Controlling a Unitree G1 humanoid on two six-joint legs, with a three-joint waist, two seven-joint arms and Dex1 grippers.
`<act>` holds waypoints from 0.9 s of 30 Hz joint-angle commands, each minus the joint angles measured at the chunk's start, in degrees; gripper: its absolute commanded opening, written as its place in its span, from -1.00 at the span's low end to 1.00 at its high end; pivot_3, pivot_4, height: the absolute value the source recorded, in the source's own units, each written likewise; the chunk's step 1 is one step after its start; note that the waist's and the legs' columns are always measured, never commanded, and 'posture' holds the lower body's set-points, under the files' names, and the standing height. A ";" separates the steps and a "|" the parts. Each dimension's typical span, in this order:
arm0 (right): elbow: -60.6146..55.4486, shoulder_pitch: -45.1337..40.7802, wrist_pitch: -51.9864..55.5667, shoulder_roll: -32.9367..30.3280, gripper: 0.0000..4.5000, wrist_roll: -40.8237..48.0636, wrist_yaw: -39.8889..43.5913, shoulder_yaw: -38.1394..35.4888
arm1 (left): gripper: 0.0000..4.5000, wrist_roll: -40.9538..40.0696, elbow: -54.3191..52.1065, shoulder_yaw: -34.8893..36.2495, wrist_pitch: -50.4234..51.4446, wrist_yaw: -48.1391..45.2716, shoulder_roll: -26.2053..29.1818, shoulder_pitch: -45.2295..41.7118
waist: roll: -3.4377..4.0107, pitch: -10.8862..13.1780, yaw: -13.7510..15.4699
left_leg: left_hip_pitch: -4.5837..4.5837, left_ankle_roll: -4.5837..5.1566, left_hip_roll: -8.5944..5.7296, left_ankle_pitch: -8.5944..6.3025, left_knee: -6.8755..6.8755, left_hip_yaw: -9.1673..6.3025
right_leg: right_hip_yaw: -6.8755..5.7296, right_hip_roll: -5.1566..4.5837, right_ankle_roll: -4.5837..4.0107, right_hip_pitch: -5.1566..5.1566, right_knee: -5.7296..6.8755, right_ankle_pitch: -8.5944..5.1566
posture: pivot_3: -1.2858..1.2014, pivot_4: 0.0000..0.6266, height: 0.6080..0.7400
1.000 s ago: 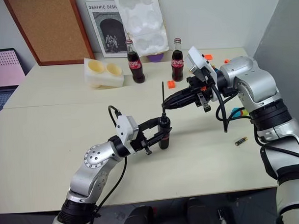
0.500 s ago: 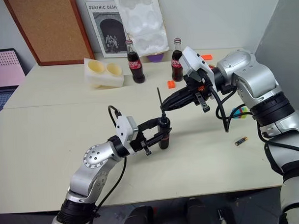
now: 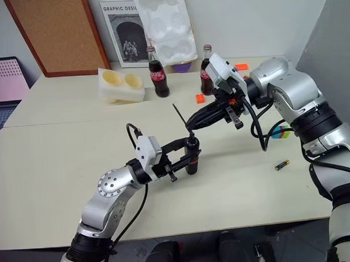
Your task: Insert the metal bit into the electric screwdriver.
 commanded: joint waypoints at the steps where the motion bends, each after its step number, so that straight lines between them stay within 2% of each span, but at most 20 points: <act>1: -2.92 0.06 3.33 -1.54 -1.00 2.08 5.04 -5.56 | -0.27 1.12 -0.02 0.77 0.16 0.08 1.59 0.93 | 0.01 0.01 0.02 | -0.01 0.00 0.00 0.00 0.00 0.00 | 0.01 0.00 0.00 -0.01 0.00 0.00 | 0.03 -0.52 1.00; 7: -4.90 2.11 5.45 -0.90 -1.00 1.24 5.04 -10.05 | -0.27 0.77 0.26 1.14 -0.03 -0.23 2.29 0.84 | 0.01 0.01 -0.01 | -0.01 0.00 0.00 0.00 -0.01 0.01 | 0.00 0.01 0.00 -0.03 0.01 0.00 | 0.03 -0.52 1.00; 18: -7.78 7.40 6.19 4.97 -1.00 -0.80 4.40 -18.15 | -0.27 -0.17 -1.29 2.26 1.13 -0.58 3.84 1.97 | 0.01 0.01 -0.04 | -0.01 0.00 0.02 0.00 0.01 0.01 | 0.00 0.03 -0.02 -0.04 0.06 0.01 | 0.03 -0.52 1.00; 27: -6.16 7.35 3.26 6.83 -1.00 -0.95 5.04 -16.98 | -0.27 -0.47 -2.59 2.63 2.14 0.00 4.99 2.23 | 0.01 0.01 -0.10 | 0.05 0.00 0.01 0.01 0.03 0.03 | 0.01 0.04 -0.03 -0.04 0.22 0.00 | 0.03 -0.52 1.00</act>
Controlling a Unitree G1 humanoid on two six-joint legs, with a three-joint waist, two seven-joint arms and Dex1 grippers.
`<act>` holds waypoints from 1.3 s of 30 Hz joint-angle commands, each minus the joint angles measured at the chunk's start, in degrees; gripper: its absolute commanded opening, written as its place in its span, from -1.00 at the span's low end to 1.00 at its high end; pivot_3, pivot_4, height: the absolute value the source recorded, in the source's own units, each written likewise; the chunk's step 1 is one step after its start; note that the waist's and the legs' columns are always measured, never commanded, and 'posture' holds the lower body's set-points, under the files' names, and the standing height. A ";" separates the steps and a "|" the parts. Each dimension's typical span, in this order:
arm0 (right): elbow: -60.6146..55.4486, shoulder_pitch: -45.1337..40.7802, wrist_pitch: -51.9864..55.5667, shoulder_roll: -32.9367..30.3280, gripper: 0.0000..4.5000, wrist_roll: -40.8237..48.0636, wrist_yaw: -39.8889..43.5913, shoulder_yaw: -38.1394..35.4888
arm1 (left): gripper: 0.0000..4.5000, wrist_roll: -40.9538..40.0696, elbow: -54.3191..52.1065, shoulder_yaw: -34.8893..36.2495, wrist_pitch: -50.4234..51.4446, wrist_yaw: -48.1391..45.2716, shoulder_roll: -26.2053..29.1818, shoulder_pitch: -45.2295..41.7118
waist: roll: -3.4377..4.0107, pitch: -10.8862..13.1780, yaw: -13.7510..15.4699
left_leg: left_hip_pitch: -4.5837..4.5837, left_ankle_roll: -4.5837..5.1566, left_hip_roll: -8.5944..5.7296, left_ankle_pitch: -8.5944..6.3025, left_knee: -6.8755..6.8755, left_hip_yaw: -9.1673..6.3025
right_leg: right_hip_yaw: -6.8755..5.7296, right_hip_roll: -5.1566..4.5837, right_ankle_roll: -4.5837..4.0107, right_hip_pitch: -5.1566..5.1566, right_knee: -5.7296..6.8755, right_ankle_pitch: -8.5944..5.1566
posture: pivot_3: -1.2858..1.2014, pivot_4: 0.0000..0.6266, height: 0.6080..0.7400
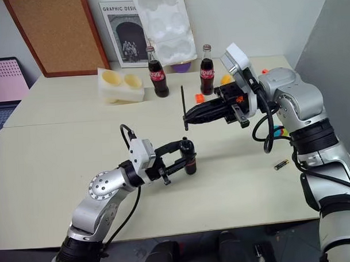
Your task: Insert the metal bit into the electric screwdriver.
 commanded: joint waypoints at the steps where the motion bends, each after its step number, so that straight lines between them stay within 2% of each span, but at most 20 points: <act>1: 0.09 -1.13 -3.10 0.50 -1.00 0.69 4.92 0.08 | -0.27 1.03 -0.27 1.44 1.20 1.01 1.42 0.65 | 0.00 0.00 0.00 | 0.00 0.00 0.00 0.00 0.00 0.00 | 0.00 0.00 0.00 0.00 0.01 0.00 | 0.03 -0.52 1.00; 11: 0.07 -0.67 -5.19 2.34 -1.00 1.19 4.92 1.49 | -0.27 0.34 -1.16 1.30 1.91 1.14 1.13 -0.29 | 0.00 0.00 0.03 | 0.00 0.00 0.01 0.00 0.01 -0.01 | 0.00 0.01 -0.02 -0.03 0.09 -0.02 | 0.03 -0.52 1.00; 28: -8.98 3.48 5.64 -1.29 -1.00 3.01 2.98 -7.34 | -0.27 -8.25 -8.21 1.05 9.38 -5.10 3.60 -3.16 | 0.00 0.04 0.29 | -0.15 -0.01 -0.02 0.00 -0.02 -0.05 | -0.05 -0.01 -0.06 -0.15 0.10 -0.12 | 0.03 -0.52 1.00; 39: -12.49 7.38 8.66 0.13 -1.00 2.57 -0.39 -9.34 | -0.27 -3.80 -2.68 -0.11 4.23 -6.60 2.88 -1.18 | 0.01 0.04 0.24 | -0.13 0.00 -0.03 0.00 -0.01 -0.02 | -0.02 -0.01 -0.05 -0.15 0.11 -0.12 | 0.03 -0.52 1.00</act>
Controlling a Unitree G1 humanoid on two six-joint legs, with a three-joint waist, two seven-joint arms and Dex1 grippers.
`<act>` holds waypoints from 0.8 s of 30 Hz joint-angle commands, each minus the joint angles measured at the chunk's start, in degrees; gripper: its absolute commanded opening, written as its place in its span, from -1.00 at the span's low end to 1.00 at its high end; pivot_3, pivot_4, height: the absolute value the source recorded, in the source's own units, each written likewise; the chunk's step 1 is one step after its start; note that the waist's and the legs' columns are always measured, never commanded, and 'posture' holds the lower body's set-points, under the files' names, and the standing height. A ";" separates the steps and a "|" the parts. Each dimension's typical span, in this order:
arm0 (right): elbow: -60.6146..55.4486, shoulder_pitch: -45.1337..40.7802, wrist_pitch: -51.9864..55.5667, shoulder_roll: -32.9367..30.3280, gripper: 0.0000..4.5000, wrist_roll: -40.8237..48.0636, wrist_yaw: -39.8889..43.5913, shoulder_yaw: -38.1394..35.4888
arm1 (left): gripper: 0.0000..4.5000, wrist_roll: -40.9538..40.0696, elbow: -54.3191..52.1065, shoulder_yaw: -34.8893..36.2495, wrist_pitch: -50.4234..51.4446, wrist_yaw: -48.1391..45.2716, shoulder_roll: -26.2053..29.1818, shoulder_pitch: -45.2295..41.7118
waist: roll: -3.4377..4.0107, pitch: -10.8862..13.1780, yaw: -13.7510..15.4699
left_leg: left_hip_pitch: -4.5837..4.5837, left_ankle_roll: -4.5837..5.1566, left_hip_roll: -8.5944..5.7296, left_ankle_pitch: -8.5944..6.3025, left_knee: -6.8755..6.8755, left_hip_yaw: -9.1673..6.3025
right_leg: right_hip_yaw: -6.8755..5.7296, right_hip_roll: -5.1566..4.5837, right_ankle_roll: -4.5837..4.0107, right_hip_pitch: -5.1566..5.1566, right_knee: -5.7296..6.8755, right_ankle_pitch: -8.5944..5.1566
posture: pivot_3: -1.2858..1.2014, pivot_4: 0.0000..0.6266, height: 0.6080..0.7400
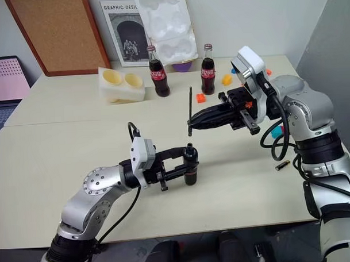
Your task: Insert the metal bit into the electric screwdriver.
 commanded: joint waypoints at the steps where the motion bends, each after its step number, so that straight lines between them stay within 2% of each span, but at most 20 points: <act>1: -2.91 0.85 1.09 0.49 -1.00 0.79 0.17 -2.37 | -0.27 2.04 1.15 0.01 -4.05 -0.48 0.04 1.17 | 0.00 0.00 0.02 | 0.00 0.00 0.00 0.00 0.00 -0.01 | -0.01 0.00 0.00 0.00 0.00 0.00 | 0.03 -0.52 1.00; 14: -0.48 1.71 -1.16 4.89 -1.00 -2.65 0.94 -1.14 | -0.27 2.84 2.77 0.37 -6.30 0.33 0.56 2.13 | 0.00 0.00 -0.05 | 0.09 0.00 0.00 0.01 0.06 -0.01 | 0.00 0.02 0.00 0.04 0.13 0.01 | 0.03 -0.52 1.00; 24: 3.70 1.72 -3.73 5.12 -1.00 -6.28 2.85 -0.68 | -0.27 2.44 2.61 0.82 -5.96 0.94 0.71 1.88 | 0.00 0.00 -0.07 | 0.09 0.00 0.00 0.01 0.06 -0.01 | 0.01 0.02 0.00 0.04 0.14 0.01 | 0.03 -0.52 1.00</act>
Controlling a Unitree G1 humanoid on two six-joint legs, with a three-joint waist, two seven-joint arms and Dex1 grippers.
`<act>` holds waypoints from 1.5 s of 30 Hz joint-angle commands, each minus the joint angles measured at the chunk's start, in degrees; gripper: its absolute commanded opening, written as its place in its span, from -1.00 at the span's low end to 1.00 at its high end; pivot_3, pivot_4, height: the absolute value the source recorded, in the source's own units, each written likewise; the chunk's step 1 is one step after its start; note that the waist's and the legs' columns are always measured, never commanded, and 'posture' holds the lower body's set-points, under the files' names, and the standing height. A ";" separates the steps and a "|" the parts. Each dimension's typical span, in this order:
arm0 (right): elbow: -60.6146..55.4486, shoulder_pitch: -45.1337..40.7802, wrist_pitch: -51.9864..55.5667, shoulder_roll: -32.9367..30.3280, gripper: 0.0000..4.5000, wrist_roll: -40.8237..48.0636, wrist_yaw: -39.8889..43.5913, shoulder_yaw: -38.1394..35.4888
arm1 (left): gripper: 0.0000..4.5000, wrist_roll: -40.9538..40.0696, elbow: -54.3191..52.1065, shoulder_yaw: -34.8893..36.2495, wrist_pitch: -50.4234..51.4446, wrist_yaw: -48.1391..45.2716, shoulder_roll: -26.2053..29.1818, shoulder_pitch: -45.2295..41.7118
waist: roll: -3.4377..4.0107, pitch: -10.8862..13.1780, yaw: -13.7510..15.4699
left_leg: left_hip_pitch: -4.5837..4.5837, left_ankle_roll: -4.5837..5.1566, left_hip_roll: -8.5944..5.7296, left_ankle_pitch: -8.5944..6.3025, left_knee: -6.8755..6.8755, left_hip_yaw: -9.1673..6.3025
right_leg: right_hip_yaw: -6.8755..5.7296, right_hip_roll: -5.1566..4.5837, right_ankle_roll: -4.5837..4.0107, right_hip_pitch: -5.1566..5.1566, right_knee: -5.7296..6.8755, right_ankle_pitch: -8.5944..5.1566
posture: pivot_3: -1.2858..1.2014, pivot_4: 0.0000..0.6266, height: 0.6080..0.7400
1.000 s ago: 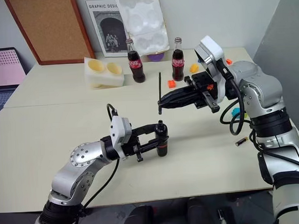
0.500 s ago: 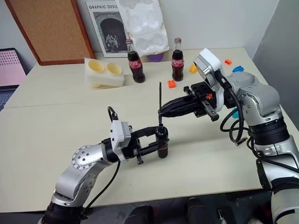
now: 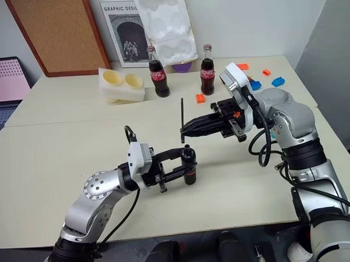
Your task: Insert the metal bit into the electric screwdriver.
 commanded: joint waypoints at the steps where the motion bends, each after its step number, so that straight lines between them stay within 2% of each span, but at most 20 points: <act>1: -0.10 -0.04 -1.61 -0.24 -1.00 -0.86 2.93 -0.81 | -0.27 1.69 0.53 0.88 0.28 1.13 0.75 -0.23 | 0.00 0.00 0.00 | 0.00 0.00 0.00 0.00 0.00 0.00 | 0.00 0.00 0.00 0.00 0.00 0.00 | 0.03 -0.52 1.00; 31: -3.25 1.80 0.51 -1.35 -1.00 -0.30 4.24 -0.24 | -0.27 2.11 0.88 0.76 0.22 1.21 1.15 -0.21 | 0.00 0.00 -0.03 | 0.01 0.00 0.00 0.00 0.00 0.00 | 0.00 0.00 0.00 0.00 0.01 0.00 | 0.03 -0.52 1.00; 45: -3.79 2.97 -1.99 -2.85 -1.00 -5.10 3.59 3.21 | -0.27 2.23 0.86 0.62 0.26 1.15 1.18 -0.37 | 0.00 -0.01 -0.04 | 0.06 0.00 0.00 0.00 0.00 0.00 | 0.00 0.00 0.00 0.05 0.01 0.00 | 0.03 -0.52 1.00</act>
